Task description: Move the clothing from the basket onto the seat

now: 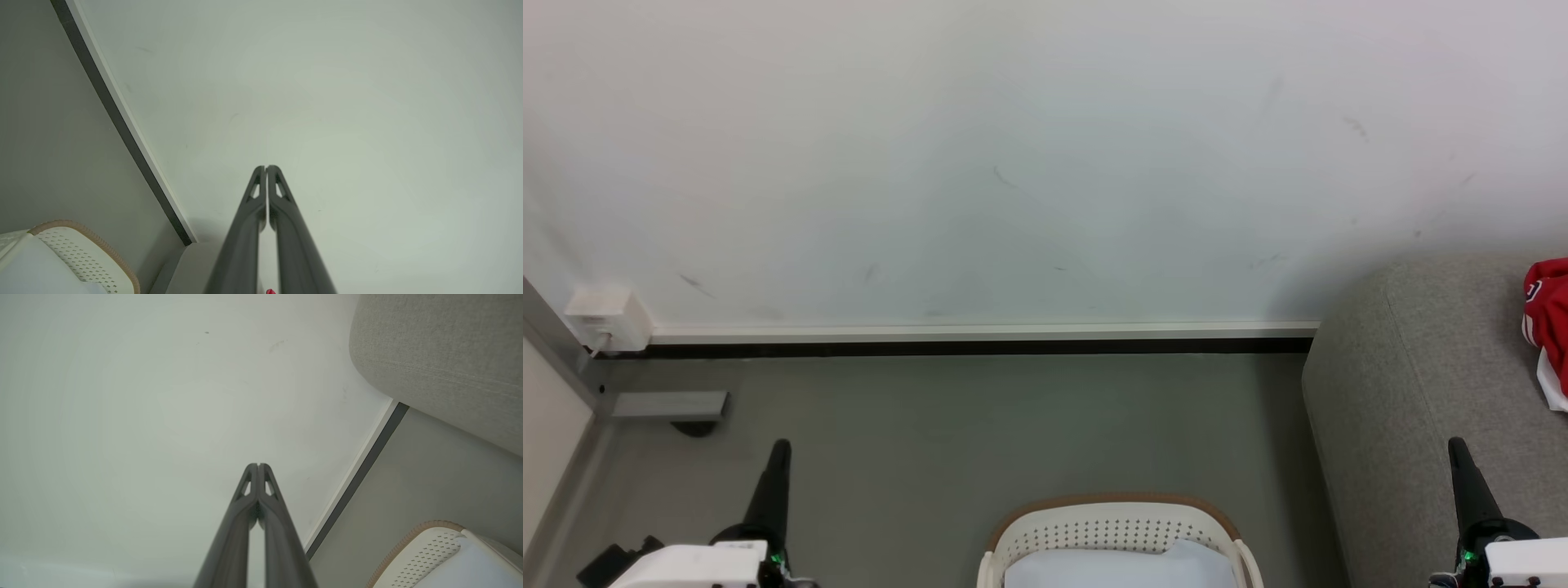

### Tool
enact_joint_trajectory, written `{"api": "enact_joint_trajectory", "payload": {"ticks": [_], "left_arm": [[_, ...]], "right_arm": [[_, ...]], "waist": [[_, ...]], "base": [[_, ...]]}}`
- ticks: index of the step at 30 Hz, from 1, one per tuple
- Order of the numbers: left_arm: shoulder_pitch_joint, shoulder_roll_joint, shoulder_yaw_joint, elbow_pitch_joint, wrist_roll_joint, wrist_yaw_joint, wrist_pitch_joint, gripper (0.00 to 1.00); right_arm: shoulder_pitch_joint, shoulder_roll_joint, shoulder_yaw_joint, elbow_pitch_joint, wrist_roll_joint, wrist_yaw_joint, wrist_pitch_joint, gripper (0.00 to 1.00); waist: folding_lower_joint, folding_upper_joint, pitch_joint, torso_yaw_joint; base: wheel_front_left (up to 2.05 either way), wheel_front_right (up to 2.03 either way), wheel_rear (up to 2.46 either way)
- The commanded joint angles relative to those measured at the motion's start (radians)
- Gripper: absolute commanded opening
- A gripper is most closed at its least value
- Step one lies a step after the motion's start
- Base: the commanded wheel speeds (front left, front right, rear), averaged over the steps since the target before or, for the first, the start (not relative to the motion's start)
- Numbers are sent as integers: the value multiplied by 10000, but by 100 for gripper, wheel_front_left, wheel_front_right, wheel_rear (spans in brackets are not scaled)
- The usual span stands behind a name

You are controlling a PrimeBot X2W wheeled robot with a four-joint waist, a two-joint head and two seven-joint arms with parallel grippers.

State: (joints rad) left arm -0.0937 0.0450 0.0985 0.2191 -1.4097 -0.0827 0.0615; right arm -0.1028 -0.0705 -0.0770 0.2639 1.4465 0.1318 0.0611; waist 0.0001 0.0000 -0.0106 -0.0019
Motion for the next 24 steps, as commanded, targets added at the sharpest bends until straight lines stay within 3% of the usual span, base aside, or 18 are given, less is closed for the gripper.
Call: {"api": "enact_joint_trajectory", "payload": {"ticks": [1, 24], "left_arm": [[-129, 81, 68, -87, -257, -13, 70, 0], [-176, 86, 186, -248, -1837, 19, 508, 0]], "right_arm": [[-198, -20, -84, -65, 204, -16, 48, 0], [-258, 127, -313, -79, 1589, -20, 459, 0]], "waist": [[0, 0, 3, 1], [-1, 0, 77, 14]], "base": [[0, 0, 0], [0, 0, 0]]}}
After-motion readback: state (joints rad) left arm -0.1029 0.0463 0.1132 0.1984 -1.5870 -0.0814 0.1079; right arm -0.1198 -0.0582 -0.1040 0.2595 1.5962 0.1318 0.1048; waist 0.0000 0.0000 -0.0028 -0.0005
